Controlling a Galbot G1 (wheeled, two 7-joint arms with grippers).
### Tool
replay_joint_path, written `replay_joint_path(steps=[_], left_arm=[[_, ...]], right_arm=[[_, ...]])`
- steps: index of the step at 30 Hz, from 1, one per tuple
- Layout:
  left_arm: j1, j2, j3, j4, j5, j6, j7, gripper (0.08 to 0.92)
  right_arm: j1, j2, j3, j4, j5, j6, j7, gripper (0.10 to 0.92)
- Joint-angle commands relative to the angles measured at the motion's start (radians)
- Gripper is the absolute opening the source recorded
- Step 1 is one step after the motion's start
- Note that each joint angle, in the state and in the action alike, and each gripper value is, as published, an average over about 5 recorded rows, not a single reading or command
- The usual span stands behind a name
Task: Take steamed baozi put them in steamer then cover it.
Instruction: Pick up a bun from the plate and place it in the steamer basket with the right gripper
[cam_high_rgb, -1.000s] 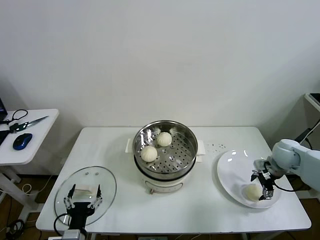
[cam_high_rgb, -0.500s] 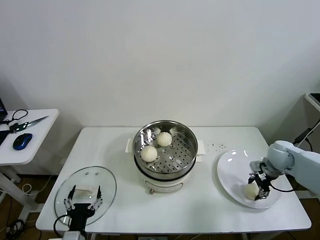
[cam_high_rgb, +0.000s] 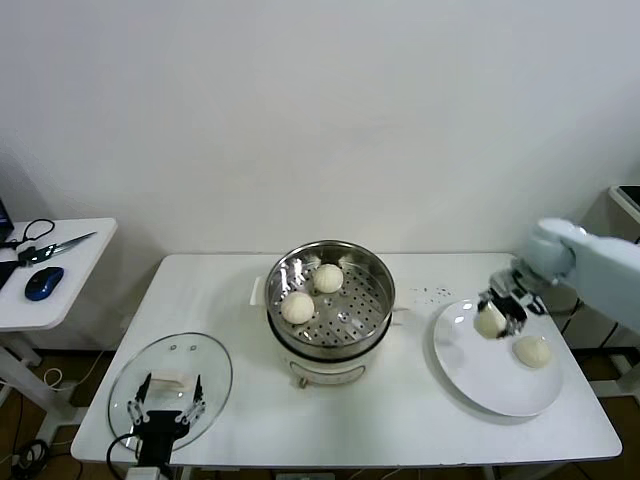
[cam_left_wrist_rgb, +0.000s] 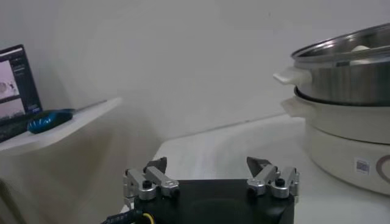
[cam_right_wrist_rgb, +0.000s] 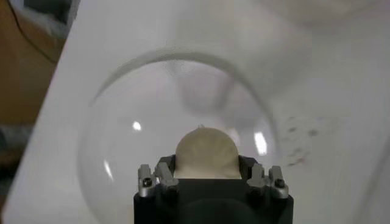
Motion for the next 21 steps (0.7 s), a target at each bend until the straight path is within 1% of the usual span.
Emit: replay_joint_path(steps=[1,7,12,17,21], left_arm=[[0.001,0.001,0.007,-0.004,-0.014,-0.001,0.0,0.823],[0.006,-0.001,0.007,-0.006,-0.017,-0.001,0.003,0.823],[0.004,0.001,0.004,-0.002,-0.02,-0.001,0.008,0.823],[-0.002,0.004,0.0,0.006,-0.023,0.002,0.007,0.823],[-0.001,0.005,-0.004,0.013,-0.024,0.004,0.007,0.823]], right_arm=[[0.413,0.302,-0.143,0.017,-0.011,0.376,-0.028,0.67],[0.307,0.439,-0.049,0.048,-0.06,0.398,-0.015,0.667],[0.235,0.543,-0.028,0.092,-0.089,0.41,-0.003,0.67],[0.142,0.602,-0.03,0.102,-0.117,0.411,-0.001,0.674],[0.085,0.616,-0.046,0.106,-0.135,0.416,-0.001,0.678]])
